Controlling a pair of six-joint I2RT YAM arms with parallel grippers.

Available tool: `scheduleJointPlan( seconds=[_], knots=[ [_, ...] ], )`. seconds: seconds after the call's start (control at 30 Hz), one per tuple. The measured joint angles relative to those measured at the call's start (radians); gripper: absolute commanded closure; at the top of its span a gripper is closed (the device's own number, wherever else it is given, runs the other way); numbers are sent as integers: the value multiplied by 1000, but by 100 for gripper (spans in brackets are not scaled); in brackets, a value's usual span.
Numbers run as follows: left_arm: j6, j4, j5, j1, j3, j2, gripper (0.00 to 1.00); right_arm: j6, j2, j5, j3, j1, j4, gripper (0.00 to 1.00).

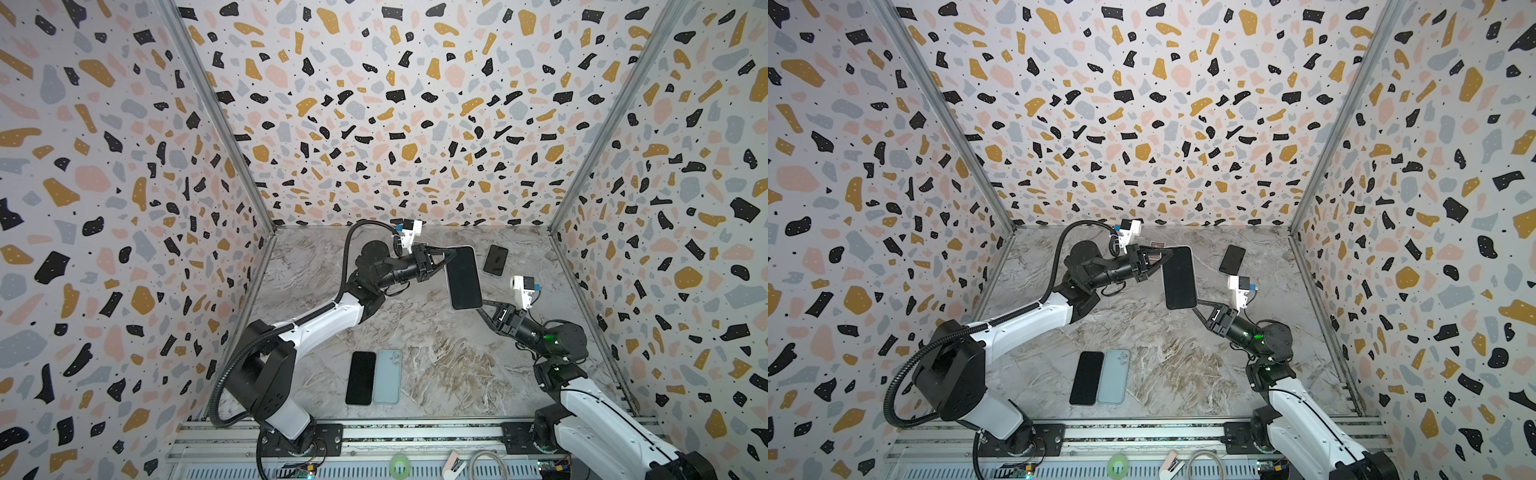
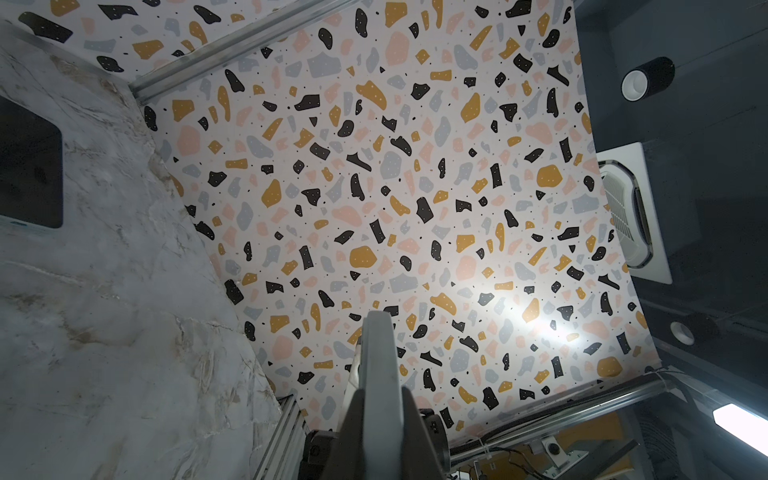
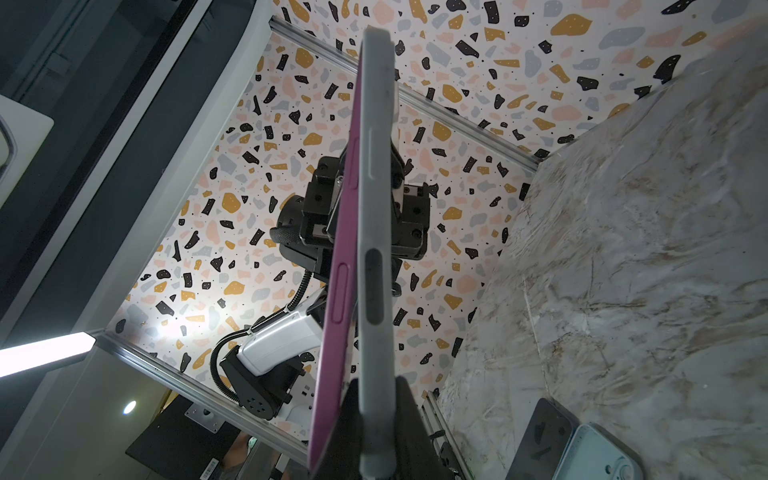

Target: Take the phone out of the phone case

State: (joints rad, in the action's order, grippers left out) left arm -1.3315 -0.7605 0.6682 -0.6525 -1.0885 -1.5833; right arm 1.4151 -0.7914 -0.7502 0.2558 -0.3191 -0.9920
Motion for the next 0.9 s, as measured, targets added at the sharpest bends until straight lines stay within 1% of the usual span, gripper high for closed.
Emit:
scheduleJointPlan(
  seconds=[0.3,0.53,0.83,0.9],
  knots=[
    [-18,-65,-55,-32,110,-3,100,40,82,37,-101,-6,45,100],
    [-40,-157,-99,-51,182,-33,100,58,153,87,-155,-23,112,100],
    [-89,-256,-124,-56,217,-100,100,63,177,134,-176,-30,179,100],
    [-95,-268,-127,-57,219,-104,97,64,180,140,-177,-31,182,100]
  ],
)
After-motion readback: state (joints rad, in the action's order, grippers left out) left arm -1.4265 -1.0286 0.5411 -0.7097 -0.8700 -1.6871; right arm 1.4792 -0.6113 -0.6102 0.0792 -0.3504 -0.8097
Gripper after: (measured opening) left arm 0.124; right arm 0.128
